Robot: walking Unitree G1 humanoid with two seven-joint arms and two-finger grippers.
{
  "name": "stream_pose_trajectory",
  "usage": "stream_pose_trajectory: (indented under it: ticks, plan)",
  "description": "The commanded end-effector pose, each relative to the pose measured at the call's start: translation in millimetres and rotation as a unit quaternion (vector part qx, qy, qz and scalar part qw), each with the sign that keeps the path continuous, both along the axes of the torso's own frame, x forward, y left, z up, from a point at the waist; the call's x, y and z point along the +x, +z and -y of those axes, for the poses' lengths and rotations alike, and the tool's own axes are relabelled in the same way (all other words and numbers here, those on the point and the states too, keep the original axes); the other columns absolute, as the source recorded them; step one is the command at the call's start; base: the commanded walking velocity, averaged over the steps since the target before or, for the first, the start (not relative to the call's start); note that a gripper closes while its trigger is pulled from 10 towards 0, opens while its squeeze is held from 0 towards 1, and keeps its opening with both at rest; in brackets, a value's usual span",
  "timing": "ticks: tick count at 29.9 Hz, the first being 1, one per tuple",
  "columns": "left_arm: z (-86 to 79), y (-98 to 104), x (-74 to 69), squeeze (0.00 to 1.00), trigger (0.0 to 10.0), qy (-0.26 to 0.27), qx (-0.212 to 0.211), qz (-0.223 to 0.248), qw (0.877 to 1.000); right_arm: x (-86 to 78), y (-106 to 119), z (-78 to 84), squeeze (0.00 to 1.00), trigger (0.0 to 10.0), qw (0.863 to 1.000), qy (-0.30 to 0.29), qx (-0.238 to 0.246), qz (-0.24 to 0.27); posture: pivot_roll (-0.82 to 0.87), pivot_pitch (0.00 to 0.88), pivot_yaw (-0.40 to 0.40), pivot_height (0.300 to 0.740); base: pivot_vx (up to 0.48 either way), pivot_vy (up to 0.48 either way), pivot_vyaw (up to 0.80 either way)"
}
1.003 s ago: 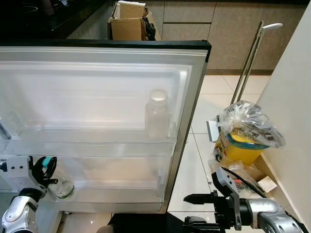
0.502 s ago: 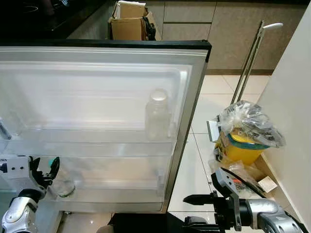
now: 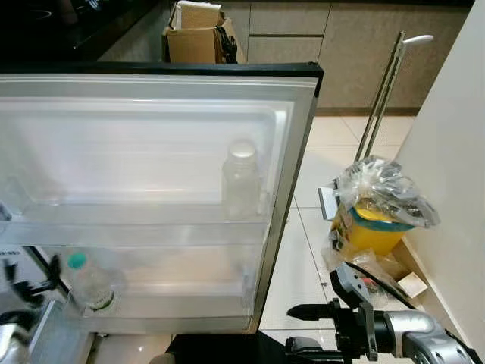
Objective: Restocking fridge
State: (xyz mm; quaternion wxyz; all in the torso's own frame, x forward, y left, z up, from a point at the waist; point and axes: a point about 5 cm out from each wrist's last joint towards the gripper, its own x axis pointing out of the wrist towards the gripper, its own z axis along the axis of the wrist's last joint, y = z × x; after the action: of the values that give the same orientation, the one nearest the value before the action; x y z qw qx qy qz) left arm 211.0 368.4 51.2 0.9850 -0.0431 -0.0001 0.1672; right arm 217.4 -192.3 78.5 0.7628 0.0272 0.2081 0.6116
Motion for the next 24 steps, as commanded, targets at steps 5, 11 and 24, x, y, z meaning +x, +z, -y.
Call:
stream_pose_trajectory:
  ticks: [5,11,24]
  plan:
    - [-11.8,-9.6,-21.8,1.0,10.0,0.05,-0.02,-0.014,0.998,0.4,1.3,0.4,0.0,10.0,1.0,0.002,0.0,0.001,-0.04,0.07,-0.004,0.547,0.0,0.0,0.0]
    - [-13.2,-19.6,-34.2,1.0,10.0,0.084,-0.039,-0.026,0.995,1.8,0.3,-0.4,0.0,10.0,1.0,0.001,-0.001,0.001,-0.04,0.068,-0.003,0.547,0.0,0.0,0.0]
    - [-6.6,-55.3,-70.4,1.0,10.0,0.166,-0.1,-0.098,0.976,4.0,-6.2,1.6,0.0,10.0,1.0,-0.021,-0.01,0.003,-0.04,0.065,0.003,0.547,0.0,0.0,0.0]
